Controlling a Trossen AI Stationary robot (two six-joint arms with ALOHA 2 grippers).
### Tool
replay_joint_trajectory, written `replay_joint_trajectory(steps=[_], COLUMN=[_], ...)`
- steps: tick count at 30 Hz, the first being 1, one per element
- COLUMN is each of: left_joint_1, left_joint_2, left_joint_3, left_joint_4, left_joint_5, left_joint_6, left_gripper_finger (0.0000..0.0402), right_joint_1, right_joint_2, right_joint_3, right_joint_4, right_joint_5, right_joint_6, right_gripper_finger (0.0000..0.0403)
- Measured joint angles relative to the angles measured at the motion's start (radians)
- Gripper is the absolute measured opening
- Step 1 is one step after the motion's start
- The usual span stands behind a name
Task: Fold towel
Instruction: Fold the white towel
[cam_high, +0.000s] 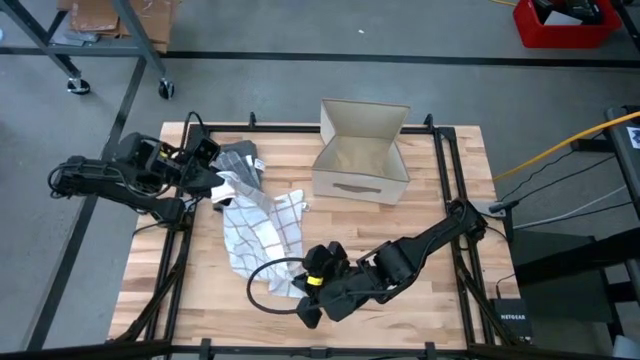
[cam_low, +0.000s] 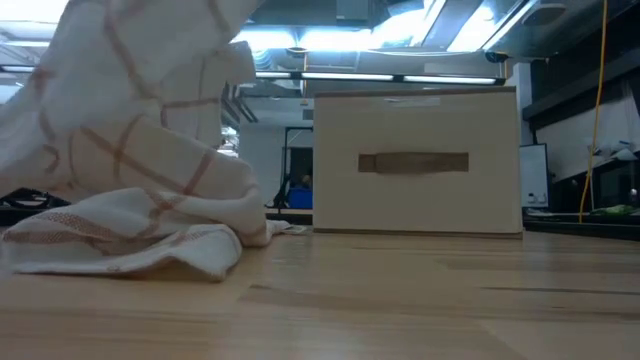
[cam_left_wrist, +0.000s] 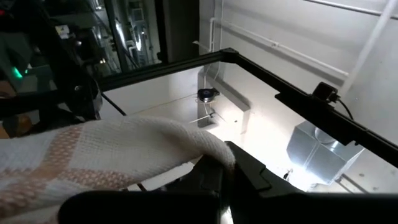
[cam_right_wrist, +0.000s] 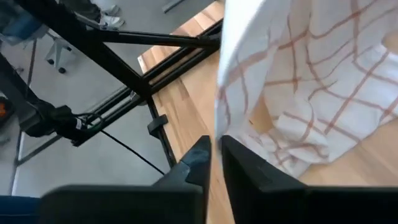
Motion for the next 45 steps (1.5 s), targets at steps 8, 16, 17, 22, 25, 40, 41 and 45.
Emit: replay_joint_trajectory(steps=[8, 16, 17, 22, 25, 40, 41, 45], left_joint_1=[0.0, 0.001, 0.001, 0.001, 0.001, 0.0, 0.0, 0.0], left_joint_2=[0.0, 0.0, 0.0, 0.0, 0.0, -0.013, -0.013, -0.013], left_joint_3=[0.0, 0.0, 0.0, 0.0, 0.0, 0.0, 0.0, 0.0], left_joint_4=[-0.041, -0.091, -0.094, -0.101, -0.101, -0.096, -0.096, -0.097], left_joint_5=[0.007, 0.007, 0.007, 0.007, 0.007, 0.065, 0.077, 0.149], left_joint_6=[0.019, 0.018, 0.016, -0.005, -0.005, -0.038, -0.038, -0.039], left_gripper_finger=[0.0, 0.0, 0.0, 0.0, 0.0, 0.0, 0.0, 0.0], right_joint_1=[-0.002, -0.001, -0.001, -0.001, -0.002, -0.061, -0.076, -0.145], right_joint_2=[0.046, 0.152, 0.164, 0.199, 0.203, 0.13, 0.129, 0.138], right_joint_3=[0.0, 0.0, 0.0, 0.0, 0.0, 0.001, 0.001, 0.001], right_joint_4=[-0.038, 0.022, 0.02, -0.012, -0.041, -0.405, -0.388, -0.253], right_joint_5=[-0.072, -0.149, -0.156, -0.158, -0.156, -0.006, -0.023, -0.085], right_joint_6=[0.095, 0.112, 0.115, 0.212, 0.242, 0.195, 0.153, -0.054], right_gripper_finger=[0.0128, 0.0194, 0.0196, 0.0199, 0.02, 0.02, 0.02, 0.02])
